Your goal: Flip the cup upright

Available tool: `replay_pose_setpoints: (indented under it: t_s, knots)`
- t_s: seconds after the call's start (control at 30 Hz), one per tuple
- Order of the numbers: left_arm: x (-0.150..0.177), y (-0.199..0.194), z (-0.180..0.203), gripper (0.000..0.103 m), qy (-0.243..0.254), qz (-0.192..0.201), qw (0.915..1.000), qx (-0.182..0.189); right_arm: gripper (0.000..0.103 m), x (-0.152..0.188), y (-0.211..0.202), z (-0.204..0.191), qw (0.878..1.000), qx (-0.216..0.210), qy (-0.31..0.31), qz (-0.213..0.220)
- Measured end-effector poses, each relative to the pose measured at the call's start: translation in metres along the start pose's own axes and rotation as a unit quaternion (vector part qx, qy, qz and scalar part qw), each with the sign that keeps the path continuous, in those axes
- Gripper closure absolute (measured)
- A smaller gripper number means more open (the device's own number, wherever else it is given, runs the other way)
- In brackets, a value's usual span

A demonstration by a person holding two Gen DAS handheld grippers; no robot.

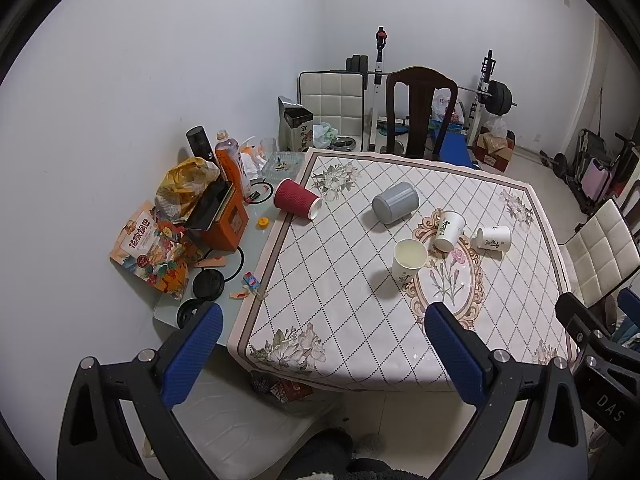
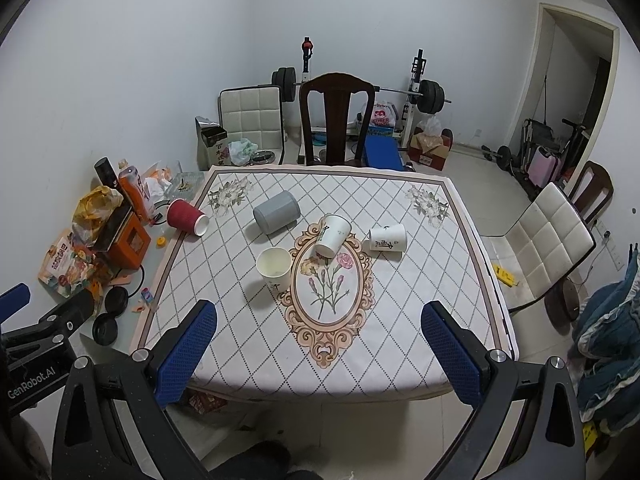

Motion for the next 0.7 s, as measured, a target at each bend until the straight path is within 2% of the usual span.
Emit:
replay_pose_setpoints:
  t_s: [0.7]
  knots:
    - [-0.0024, 0.0025, -0.0021, 0.0, -0.001, 0.0, 1.0, 0.0, 0.0, -0.001, -0.0004, 0.0015, 1.0, -0.001, 0.0, 0.0]
Point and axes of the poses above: each gripper's, at about its wrist camera, not at the fingertips, and y roughly the way its jaws point, z to its right, x to its underside, the point moved 9 cm from there along y, roughly the way its jaws point, and after that the axes turned 11 degrees about -x, right-handed, at the moved point
